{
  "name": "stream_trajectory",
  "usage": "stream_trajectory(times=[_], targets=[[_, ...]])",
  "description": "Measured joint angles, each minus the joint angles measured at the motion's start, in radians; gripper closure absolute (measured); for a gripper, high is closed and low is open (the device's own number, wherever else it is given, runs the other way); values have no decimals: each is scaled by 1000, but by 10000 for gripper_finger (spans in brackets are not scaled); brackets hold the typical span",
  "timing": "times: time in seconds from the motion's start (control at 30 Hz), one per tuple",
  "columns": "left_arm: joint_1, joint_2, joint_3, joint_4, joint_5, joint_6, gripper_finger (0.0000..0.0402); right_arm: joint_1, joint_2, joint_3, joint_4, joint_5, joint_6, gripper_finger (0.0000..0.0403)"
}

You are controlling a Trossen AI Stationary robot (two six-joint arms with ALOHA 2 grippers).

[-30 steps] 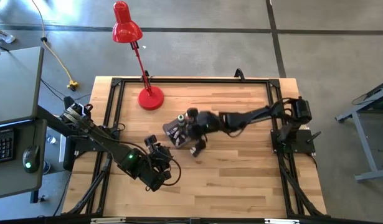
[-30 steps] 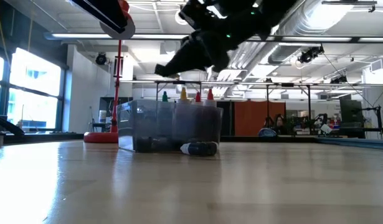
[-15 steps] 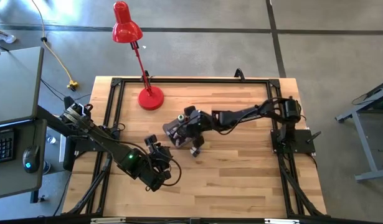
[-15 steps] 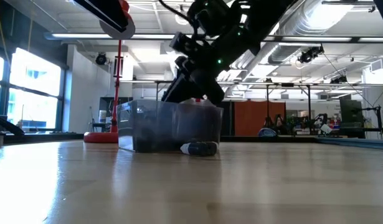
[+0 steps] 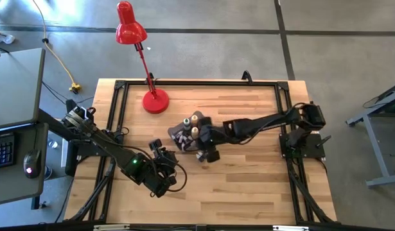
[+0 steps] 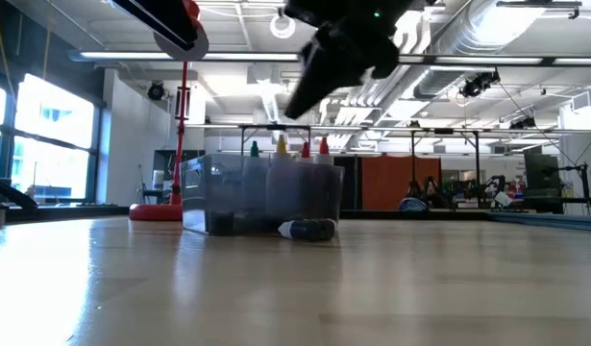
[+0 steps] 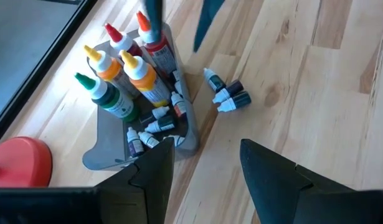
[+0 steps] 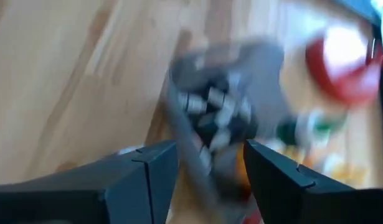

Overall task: Pick & Place food coloring
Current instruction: Put the small green food coloring bottle into the bin

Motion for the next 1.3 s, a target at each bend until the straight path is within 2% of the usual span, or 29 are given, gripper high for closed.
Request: stream_trajectory(times=[0.1, 0.2, 0.3, 0.43, 0.5, 0.6, 0.7, 0.9, 1.03, 1.3], targets=[[0, 0, 0, 0, 0, 0, 222, 21, -10, -33, -53, 26, 195, 230], [0, 0, 0, -1, -1, 1, 222, 33, -7, -113, -29, 5, 220, 231], [0, 0, 0, -1, -9, 7, 222, 37, -1, -225, 106, -45, 226, 230], [0, 0, 0, 1, -12, 7, 222, 28, -2, -348, 394, -55, 419, 229], [0, 0, 0, 2, -13, 3, 222, 26, -2, -395, 484, -34, 462, 229], [0, 0, 0, 3, -15, 0, 222, 45, 12, -438, 564, 15, 435, 229], [0, 0, 0, 3, -17, 0, 222, 66, 41, -452, 562, 71, 368, 229], [0, 0, 0, 5, -33, -1, 222, 70, 72, -452, 621, 52, 373, 229], [0, 0, 0, 10, -33, -1, 222, 65, 72, -452, 613, 76, 272, 229], [0, 0, 0, 10, -33, -1, 222, -5, 72, -452, 595, -107, 132, 229]])
